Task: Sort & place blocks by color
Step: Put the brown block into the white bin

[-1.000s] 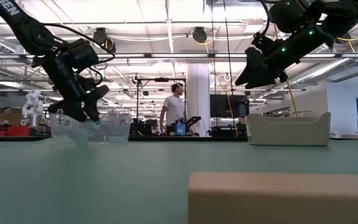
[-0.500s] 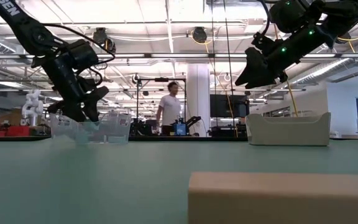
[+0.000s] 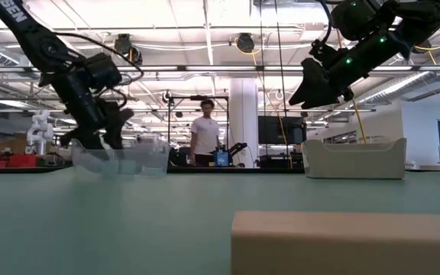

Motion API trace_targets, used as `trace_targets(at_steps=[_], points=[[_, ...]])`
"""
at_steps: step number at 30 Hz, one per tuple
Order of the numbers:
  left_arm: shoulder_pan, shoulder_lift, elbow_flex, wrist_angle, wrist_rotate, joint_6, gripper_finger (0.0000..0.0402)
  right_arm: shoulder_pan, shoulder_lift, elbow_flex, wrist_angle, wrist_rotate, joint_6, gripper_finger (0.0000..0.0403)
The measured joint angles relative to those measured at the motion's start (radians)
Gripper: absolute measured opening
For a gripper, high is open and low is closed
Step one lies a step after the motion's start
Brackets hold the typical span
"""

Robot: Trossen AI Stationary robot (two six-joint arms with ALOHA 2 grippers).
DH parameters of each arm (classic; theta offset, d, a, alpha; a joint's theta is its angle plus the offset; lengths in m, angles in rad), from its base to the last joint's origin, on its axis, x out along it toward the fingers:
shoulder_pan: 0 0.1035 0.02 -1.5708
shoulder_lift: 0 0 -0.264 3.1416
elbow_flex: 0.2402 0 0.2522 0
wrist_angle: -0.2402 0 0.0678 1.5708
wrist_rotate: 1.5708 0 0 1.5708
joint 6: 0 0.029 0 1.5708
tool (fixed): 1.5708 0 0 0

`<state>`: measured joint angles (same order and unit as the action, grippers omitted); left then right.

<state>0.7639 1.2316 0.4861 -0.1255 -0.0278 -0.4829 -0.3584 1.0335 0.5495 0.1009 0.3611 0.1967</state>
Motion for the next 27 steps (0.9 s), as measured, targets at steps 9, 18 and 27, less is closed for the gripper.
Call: trace_targets(at_steps=[9,18,27], points=[[-0.004,-0.027,-0.003,0.035,0.077,0.057,0.0211,0.0,0.0,0.0,0.001,0.0,0.0,0.027],[-0.06,-0.231,0.001,0.188,0.137,0.259,0.0212,0.0,0.0,0.0,0.0,0.0,0.0,0.027],[-0.258,-0.343,0.001,0.248,0.271,0.37,0.0212,0.0,0.0,0.0,0.0,0.0,0.0,0.027]])
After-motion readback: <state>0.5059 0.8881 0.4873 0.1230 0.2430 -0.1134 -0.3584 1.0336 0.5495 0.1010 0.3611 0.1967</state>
